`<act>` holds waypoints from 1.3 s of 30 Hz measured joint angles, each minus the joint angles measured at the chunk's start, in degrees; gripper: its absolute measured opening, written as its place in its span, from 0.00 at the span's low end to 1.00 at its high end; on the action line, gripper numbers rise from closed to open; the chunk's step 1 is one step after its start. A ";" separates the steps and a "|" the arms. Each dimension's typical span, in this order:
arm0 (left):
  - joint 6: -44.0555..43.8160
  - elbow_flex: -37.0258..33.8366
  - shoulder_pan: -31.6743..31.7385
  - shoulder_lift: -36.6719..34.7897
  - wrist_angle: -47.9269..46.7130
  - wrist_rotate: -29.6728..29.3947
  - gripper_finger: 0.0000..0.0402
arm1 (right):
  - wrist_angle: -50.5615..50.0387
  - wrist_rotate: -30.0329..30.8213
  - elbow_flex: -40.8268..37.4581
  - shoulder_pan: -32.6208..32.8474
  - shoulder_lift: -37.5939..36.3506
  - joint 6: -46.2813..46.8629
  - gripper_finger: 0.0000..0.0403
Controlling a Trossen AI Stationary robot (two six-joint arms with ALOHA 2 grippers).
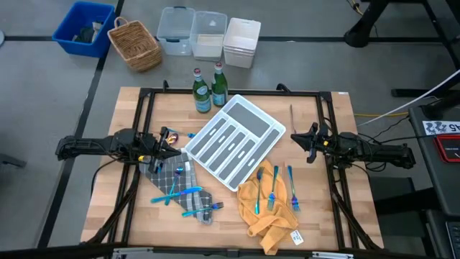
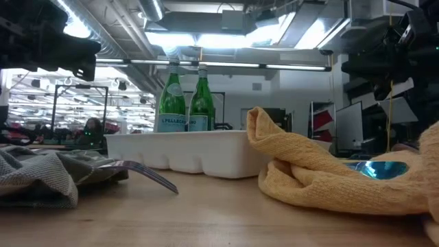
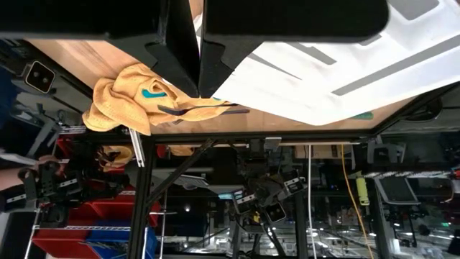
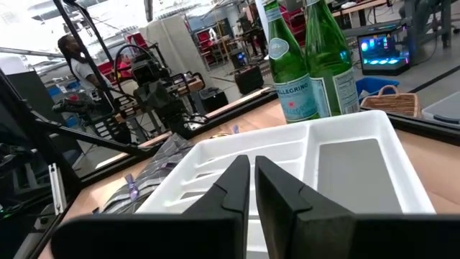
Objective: Sort silverware
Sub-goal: Put the blue spoon into the cutlery tray
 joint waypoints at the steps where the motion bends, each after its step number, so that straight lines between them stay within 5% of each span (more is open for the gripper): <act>1: 0.04 -0.01 -0.02 -0.01 0.02 0.00 0.00 | 0.00 0.00 0.00 0.01 0.00 0.00 0.07; 9: -1.70 -0.03 -0.01 0.00 4.27 0.02 0.00 | -0.02 0.31 0.00 0.01 0.00 0.70 0.07; 16: -8.06 -0.03 0.04 0.01 22.25 -0.39 0.00 | -0.04 3.92 0.00 -0.01 0.00 3.42 0.07; 20: -6.81 0.46 0.09 -0.10 29.50 -6.02 0.00 | -0.04 5.38 0.00 0.00 0.00 3.69 0.07; 23: -7.05 3.52 0.09 0.01 22.23 -11.44 0.00 | -0.04 6.44 0.00 -0.01 -0.01 3.69 0.07; 27: -10.59 10.74 0.09 0.92 0.98 -17.76 0.00 | -0.04 6.57 0.00 -0.01 0.00 3.69 0.07; 32: -22.59 21.08 0.13 6.02 -20.83 -24.51 0.00 | -0.04 6.62 0.00 -0.01 -0.02 3.55 0.07; 39: -44.04 30.28 0.13 18.77 -46.91 -25.44 0.00 | -0.04 6.69 0.00 0.00 0.00 3.48 0.07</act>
